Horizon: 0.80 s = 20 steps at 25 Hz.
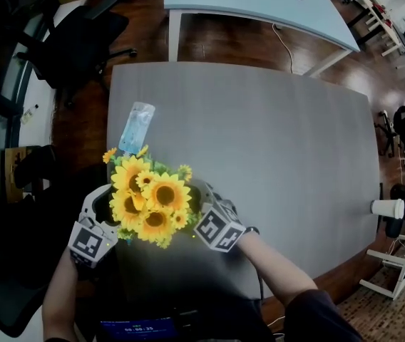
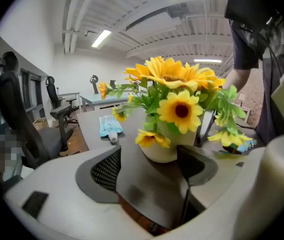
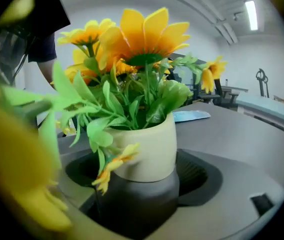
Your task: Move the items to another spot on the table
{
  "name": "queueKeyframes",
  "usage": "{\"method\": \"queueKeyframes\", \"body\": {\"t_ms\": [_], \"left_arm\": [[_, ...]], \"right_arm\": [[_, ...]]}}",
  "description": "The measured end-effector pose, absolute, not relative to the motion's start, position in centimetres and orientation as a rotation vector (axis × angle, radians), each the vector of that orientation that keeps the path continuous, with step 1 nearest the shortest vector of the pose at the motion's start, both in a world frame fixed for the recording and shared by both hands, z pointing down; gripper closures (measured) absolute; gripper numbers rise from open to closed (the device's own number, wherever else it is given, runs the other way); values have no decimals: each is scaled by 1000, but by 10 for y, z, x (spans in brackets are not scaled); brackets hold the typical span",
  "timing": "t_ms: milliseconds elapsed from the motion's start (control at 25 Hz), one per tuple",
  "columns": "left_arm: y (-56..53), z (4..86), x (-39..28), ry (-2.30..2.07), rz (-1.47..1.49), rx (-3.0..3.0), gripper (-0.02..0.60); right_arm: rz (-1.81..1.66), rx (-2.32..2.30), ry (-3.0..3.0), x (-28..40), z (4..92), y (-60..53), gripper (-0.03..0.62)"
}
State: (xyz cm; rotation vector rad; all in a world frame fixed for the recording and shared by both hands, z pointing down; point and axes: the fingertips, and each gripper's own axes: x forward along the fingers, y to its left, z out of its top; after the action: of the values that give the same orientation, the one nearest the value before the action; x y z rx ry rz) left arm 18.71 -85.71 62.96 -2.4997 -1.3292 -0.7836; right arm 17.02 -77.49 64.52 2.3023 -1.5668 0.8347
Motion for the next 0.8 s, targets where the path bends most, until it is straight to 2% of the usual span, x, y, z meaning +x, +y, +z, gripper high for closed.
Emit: {"method": "queueKeyframes", "body": {"t_ms": [160, 240, 400, 520, 560, 720, 800], "left_arm": [[-853, 633, 179, -1359, -756, -2514, 218], [-855, 635, 173, -1386, -765, -2539, 246], [-844, 633, 183, -1417, -777, -2504, 256], [-834, 632, 177, -1450, -806, -2453, 336], [-833, 632, 173, -1462, -815, -2451, 342], [-832, 631, 158, -1495, -825, -2433, 333], [-833, 627, 154, -1495, -822, -2414, 272]], "right_arm": [[806, 2287, -1559, 168, 649, -780, 137], [791, 2264, -1576, 164, 651, -783, 137], [792, 2231, -1626, 181, 648, -777, 137], [814, 2187, -1681, 182, 647, -774, 140], [821, 2170, -1697, 180, 648, -774, 140], [851, 2124, -1757, 164, 648, -772, 142], [871, 2109, -1796, 153, 645, -770, 142]]}}
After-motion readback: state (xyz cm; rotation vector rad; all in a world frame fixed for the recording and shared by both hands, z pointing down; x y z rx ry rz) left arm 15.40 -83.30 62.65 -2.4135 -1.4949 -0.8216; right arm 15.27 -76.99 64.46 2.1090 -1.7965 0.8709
